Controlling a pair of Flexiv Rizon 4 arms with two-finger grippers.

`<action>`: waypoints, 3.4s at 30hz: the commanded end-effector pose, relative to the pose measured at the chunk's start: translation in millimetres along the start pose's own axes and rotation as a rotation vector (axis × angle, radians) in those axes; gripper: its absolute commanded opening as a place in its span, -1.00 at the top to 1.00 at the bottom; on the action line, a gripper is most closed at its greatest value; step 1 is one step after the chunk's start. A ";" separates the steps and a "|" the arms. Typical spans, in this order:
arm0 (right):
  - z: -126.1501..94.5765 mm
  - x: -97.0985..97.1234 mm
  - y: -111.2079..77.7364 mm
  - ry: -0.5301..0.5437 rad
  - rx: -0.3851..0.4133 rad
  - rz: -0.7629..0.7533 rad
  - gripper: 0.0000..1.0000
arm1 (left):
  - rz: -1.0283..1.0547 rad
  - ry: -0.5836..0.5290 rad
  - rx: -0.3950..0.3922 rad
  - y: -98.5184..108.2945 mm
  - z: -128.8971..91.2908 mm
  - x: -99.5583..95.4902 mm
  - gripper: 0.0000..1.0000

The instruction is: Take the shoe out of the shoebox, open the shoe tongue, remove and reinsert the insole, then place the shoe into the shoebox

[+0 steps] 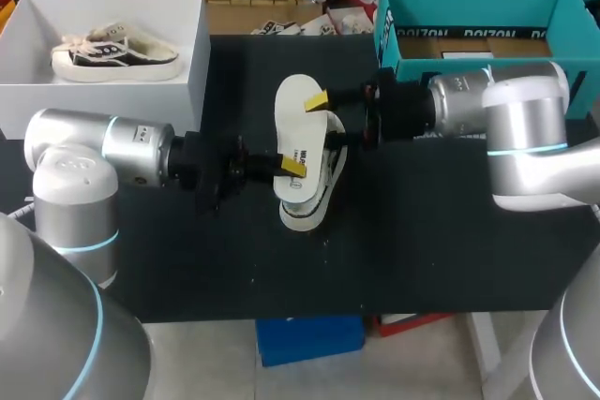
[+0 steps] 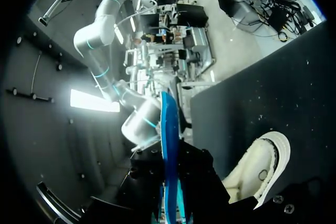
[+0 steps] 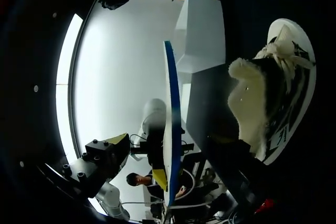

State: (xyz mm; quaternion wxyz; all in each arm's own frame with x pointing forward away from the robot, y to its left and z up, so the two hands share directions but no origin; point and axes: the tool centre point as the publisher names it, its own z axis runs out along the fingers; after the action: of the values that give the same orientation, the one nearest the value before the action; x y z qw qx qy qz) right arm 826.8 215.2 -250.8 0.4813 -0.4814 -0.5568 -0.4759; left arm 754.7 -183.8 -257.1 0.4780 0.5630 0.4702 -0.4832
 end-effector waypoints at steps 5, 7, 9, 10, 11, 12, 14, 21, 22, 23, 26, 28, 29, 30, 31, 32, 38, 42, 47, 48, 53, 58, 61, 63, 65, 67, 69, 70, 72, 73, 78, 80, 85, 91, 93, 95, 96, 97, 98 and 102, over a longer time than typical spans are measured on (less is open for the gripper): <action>0.9 -2.3 2.3 -0.007 -0.010 0.005 0.15 | 0.002 0.003 -0.004 -0.9 1.8 0.2 1.00; 1.1 -2.7 3.2 -0.006 -0.012 0.004 0.16 | 0.002 0.003 -0.004 -0.9 1.8 0.2 1.00; 1.2 -3.6 4.0 -0.006 -0.014 0.004 0.23 | 0.002 0.003 -0.004 -0.9 1.8 0.2 1.00; 1.2 -3.9 4.2 -0.006 -0.017 0.004 0.26 | 0.002 0.003 -0.004 -0.9 1.8 0.2 1.00; 1.4 -4.2 4.5 -0.006 -0.018 0.004 0.46 | 0.002 0.003 -0.004 -0.9 1.8 0.2 1.00; 1.9 -4.6 4.8 -0.007 -0.019 0.003 0.89 | 0.002 0.003 -0.004 -0.9 1.8 0.2 1.00; 3.6 -6.3 5.1 -0.016 -0.017 0.007 1.00 | 0.002 0.003 -0.004 -0.9 1.8 0.2 1.00; 4.8 -6.9 4.9 -0.018 -0.015 0.007 1.00 | 0.002 0.003 -0.004 -0.9 1.8 0.2 1.00; 4.8 -6.9 4.9 -0.018 -0.015 0.007 1.00 | 0.002 0.003 -0.004 -0.9 1.8 0.2 0.23; 4.8 -6.9 4.9 -0.018 -0.015 0.007 1.00 | 0.004 0.008 0.005 -0.3 0.8 -1.0 -1.00; 4.8 -6.9 4.9 -0.018 -0.015 0.007 1.00 | -0.006 0.111 -0.026 0.2 -7.6 -7.2 -1.00; 4.8 -6.9 4.9 -0.018 -0.015 0.007 1.00 | -0.033 0.229 -0.025 -0.9 -16.0 -10.4 -1.00; 4.8 -6.9 4.9 -0.018 -0.015 0.007 1.00 | -0.033 0.257 -0.012 -1.9 -20.9 -13.1 -1.00; 4.8 -6.9 4.9 -0.018 -0.015 0.007 1.00 | -0.037 0.311 0.011 -3.9 -25.5 -16.9 -1.00; 4.8 -6.9 4.9 -0.018 -0.015 0.007 1.00 | -0.044 0.402 0.040 -6.0 -30.2 -19.0 -1.00; 4.8 -6.9 4.9 -0.018 -0.015 0.007 1.00 | -0.039 0.456 0.067 -8.3 -34.4 -21.2 -1.00; 4.8 -6.9 4.9 -0.018 -0.015 0.007 1.00 | 0.010 0.994 0.155 -20.2 -61.7 -35.5 -1.00; 4.8 -6.9 4.9 -0.018 -0.015 0.007 1.00 | 0.053 1.213 0.161 -26.3 -61.3 -46.0 -1.00; 4.8 -6.9 4.9 -0.018 -0.015 0.007 1.00 | 0.111 1.480 0.159 -27.5 -48.1 -54.8 -1.00; 4.8 -6.9 4.9 -0.018 -0.015 0.007 1.00 | 0.128 1.527 0.136 -26.7 -45.5 -57.3 -1.00; 4.8 -6.9 4.9 -0.018 -0.015 0.007 1.00 | 0.145 1.570 0.111 -25.3 -44.1 -59.6 -1.00; 4.8 -6.9 4.9 -0.018 -0.015 0.007 1.00 | 0.145 1.570 0.111 -25.3 -44.1 -59.6 -1.00; 4.8 -6.9 4.9 -0.018 -0.015 0.007 1.00 | 0.145 1.570 0.111 -25.3 -44.1 -59.6 -1.00; 4.8 -6.9 4.9 -0.018 -0.015 0.007 1.00 | 0.150 1.573 0.116 -26.2 -40.4 -58.1 -1.00; 4.8 -6.9 4.9 -0.018 -0.015 0.007 1.00 | 0.161 1.581 0.108 -24.5 -35.3 -58.5 -1.00; 4.8 -6.9 4.9 -0.018 -0.015 0.007 1.00 | 0.170 1.590 0.086 -20.8 -31.9 -60.4 -1.00; 4.8 -6.9 4.9 -0.018 -0.015 0.007 1.00 | 0.169 1.587 0.078 -18.2 -28.7 -63.1 -1.00; 4.8 -6.9 4.9 -0.018 -0.015 0.007 1.00 | 0.191 1.633 0.068 -17.4 -26.5 -63.5 -1.00; 4.8 -6.9 4.9 -0.018 -0.015 0.007 1.00 | 0.183 1.637 0.069 -17.0 -23.7 -62.3 -1.00; 4.8 -6.9 4.9 -0.018 -0.015 0.007 1.00 | 0.182 1.642 0.071 -16.7 -22.5 -61.5 -1.00; 4.8 -6.9 4.9 -0.018 -0.015 0.007 1.00 | 0.139 1.602 0.057 -16.9 -20.7 -58.7 -1.00; 4.8 -6.9 4.9 -0.018 -0.015 0.007 1.00 | 0.118 1.584 0.042 -17.3 -19.9 -57.6 -1.00; 4.8 -6.9 4.9 -0.018 -0.015 0.007 1.00 | 0.087 1.556 0.043 -16.4 -16.8 -53.3 -1.00; 4.8 -6.9 4.9 -0.018 -0.015 0.007 1.00 | 0.081 1.541 0.052 -15.4 -13.4 -51.0 -1.00; 4.8 -6.9 4.9 -0.018 -0.015 0.007 1.00 | 0.080 1.539 0.051 -10.9 -14.1 -51.2 -1.00; 4.8 -6.9 4.9 -0.018 -0.015 0.007 1.00 | 0.083 1.540 0.050 -5.3 -14.2 -51.3 -1.00; 4.8 -6.9 4.9 -0.018 -0.015 0.007 1.00 | 0.087 1.544 0.048 -2.5 -14.5 -52.2 -1.00; 4.8 -6.9 4.9 -0.018 -0.015 0.007 1.00 | 0.093 1.548 0.047 0.2 -14.4 -53.0 -1.00; 4.8 -6.9 4.9 -0.018 -0.015 0.007 1.00 | 0.094 1.549 0.047 3.8 -14.2 -53.5 -1.00; 4.8 -6.9 4.9 -0.018 -0.015 0.007 1.00 | 0.108 1.560 0.041 20.4 -14.0 -56.4 -1.00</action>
State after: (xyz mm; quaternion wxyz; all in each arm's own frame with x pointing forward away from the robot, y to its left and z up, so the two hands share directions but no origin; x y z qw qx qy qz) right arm 832.3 219.6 -258.1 0.4755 -0.4899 -0.5553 -0.4750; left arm 761.9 -170.2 -199.8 0.0357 0.7714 0.6327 0.0580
